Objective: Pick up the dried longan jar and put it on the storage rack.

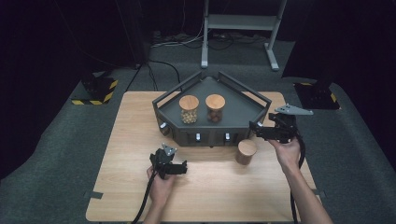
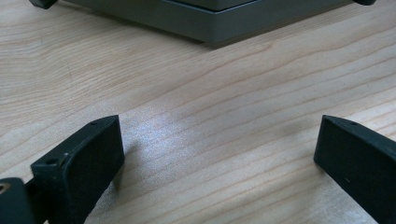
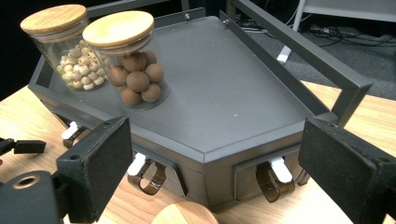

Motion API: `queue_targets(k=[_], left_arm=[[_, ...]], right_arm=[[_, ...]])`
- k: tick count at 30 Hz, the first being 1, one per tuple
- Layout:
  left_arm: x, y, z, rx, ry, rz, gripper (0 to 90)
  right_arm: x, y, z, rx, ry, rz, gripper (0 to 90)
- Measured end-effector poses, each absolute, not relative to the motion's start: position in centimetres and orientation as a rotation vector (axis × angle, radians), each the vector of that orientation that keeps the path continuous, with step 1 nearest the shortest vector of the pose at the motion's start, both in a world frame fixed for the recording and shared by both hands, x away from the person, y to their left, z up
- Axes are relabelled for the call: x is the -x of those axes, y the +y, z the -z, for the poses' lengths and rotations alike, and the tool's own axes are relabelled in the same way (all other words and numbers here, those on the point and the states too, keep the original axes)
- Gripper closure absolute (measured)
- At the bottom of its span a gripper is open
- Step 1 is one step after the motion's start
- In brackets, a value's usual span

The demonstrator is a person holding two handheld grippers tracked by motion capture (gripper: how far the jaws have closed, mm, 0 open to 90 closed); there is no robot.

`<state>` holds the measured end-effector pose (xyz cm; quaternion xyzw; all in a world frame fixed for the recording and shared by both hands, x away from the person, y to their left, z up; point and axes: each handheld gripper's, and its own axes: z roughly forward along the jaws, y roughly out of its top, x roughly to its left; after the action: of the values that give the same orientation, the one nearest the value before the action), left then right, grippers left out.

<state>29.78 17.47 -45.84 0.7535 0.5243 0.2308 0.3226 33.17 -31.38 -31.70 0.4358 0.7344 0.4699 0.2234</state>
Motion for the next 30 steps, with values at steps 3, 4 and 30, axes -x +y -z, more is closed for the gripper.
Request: queue_targets(k=[3, 4, 30], left_arm=[[-29.8, 17.5, 45.8, -1.978, 1.377, -0.606, 1.6], [-29.8, 17.5, 45.8, -1.978, 1.377, -0.606, 1.6], [-29.8, 17.5, 45.8, -1.978, 1.377, -0.606, 1.6]], right_arm=[[-33.1, -31.6, 32.1, -1.21, 2.024, -1.297, 9.4], [-33.0, -31.8, 32.3, -1.216, 2.021, -1.296, 9.4], [-32.1, -32.7, 36.2, -1.294, 1.982, -1.259, 9.5]])
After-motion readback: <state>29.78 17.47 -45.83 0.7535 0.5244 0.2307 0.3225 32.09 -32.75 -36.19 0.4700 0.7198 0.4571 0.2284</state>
